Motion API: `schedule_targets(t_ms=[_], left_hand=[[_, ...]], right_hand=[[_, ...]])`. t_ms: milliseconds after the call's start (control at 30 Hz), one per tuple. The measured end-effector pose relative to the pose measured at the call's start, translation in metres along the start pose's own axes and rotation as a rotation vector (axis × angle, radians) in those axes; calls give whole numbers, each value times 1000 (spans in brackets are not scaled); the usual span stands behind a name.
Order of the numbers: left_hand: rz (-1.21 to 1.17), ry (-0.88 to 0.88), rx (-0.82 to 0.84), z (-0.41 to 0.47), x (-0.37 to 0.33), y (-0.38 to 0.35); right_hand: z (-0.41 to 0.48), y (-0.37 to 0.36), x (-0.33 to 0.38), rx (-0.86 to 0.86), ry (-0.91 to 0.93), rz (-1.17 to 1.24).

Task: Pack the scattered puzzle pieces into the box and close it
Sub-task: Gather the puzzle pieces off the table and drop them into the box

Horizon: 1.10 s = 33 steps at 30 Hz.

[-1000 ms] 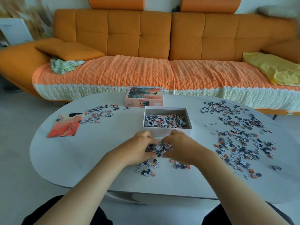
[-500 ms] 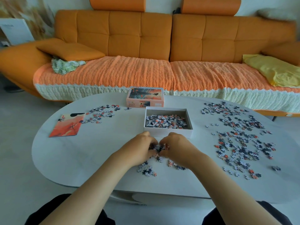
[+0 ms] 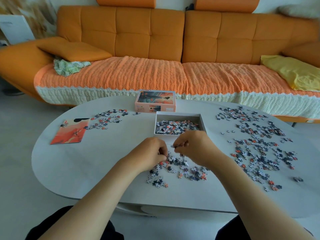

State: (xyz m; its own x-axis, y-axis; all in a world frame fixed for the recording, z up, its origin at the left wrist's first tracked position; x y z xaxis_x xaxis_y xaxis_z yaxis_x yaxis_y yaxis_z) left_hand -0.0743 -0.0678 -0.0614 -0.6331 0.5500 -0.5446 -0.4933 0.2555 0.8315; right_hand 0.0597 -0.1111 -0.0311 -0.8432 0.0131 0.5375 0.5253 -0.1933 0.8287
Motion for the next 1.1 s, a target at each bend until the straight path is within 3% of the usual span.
schedule_targets(t_ms=[133, 200, 333, 433, 533, 700, 800, 900, 1100], left_hand=[[-8, 13, 6, 4, 4, 2], [8, 12, -6, 6, 6, 3], [26, 25, 84, 6, 5, -6], [147, -6, 156, 4, 1, -15], [152, -27, 122, 4, -5, -14], [111, -43, 38, 3, -12, -12], [96, -56, 19, 1, -15, -13], [49, -44, 23, 0, -15, -12], [21, -65, 15, 4, -19, -4]], right_hand=[[18, 35, 2, -353, 71, 99], [27, 39, -3, -444, 82, 96], [37, 19, -16, -258, 40, -35], [32, 22, -11, -294, 113, -64], [21, 28, 1, -287, 211, -50], [-8, 4, -4, 203, 150, -164], [-24, 0, -20, 325, 48, -262], [-33, 1, -32, 354, -38, -286], [-29, -8, -28, 254, -94, -101]])
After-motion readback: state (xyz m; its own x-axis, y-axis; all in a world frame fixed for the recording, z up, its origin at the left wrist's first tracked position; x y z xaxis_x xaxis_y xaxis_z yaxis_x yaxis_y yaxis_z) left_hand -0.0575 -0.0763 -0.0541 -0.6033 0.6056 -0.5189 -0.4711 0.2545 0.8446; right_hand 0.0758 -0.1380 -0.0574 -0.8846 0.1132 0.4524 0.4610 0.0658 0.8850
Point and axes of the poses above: each hand's wrist, its own z-axis towards the middle knuckle, its own y-axis out of the back of the hand, x = y × z, the point moved 7 cm from there along z, towards the middle knuckle, and after that the axes turned 8 degrees about -x, right-handed, at the moved point
